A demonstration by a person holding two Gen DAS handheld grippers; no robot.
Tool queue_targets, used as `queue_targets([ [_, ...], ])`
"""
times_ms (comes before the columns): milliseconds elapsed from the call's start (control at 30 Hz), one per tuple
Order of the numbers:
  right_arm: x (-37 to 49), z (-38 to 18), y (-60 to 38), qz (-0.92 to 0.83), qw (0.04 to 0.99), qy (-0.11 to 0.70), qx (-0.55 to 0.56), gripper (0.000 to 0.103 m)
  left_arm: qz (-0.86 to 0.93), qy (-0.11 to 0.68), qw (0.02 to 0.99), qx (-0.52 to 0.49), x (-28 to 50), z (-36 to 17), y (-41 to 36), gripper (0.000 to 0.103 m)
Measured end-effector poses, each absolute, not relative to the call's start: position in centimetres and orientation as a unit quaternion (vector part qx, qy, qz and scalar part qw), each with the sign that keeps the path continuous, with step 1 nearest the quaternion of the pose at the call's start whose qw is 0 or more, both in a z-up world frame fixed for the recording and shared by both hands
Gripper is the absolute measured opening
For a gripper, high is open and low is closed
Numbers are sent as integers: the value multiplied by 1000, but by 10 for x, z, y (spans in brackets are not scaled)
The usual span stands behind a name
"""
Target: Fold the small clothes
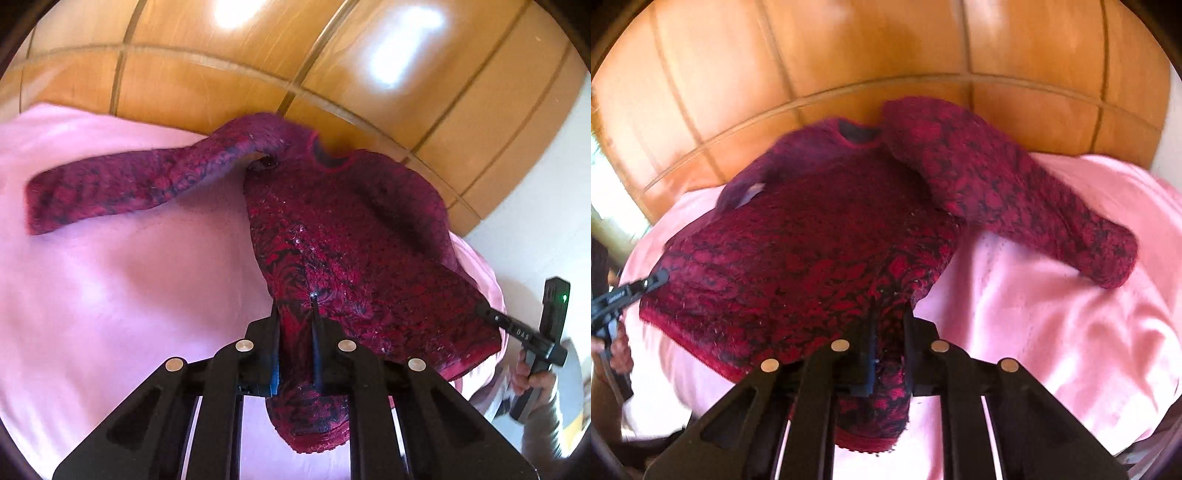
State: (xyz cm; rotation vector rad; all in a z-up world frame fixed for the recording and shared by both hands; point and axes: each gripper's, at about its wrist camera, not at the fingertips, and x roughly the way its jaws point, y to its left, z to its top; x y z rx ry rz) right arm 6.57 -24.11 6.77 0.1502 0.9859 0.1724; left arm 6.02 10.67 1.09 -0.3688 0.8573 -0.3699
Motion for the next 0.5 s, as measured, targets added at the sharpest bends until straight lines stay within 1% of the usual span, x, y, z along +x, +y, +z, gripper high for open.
queue_targets([
  [100,35,67,-238,106,865,486,64,10,-174,427,867,-191,21,1,112,12],
  [200,10,48,-234,117,844,520,63,10,-162,457,854,-188,-12,-22,109,12],
  [267,0,33,-233,115,829,544,65,11,-156,476,842,-198,-24,-38,107,12],
  [333,-7,21,-232,118,815,562,73,11,-140,488,841,-188,-31,-48,107,12],
  [367,-9,18,-230,119,813,566,74,11,-142,492,838,-189,-27,-50,108,14],
  [400,-1,18,-230,120,813,564,81,15,-136,491,840,-189,-22,-48,108,17],
  [433,3,20,-232,121,814,561,92,18,-128,487,845,-183,-17,-45,107,17],
  [467,10,24,-237,123,814,556,112,26,-124,480,851,-173,-13,-40,104,17],
  [500,14,27,-247,116,820,546,126,42,-122,472,859,-159,-10,-34,102,17],
])
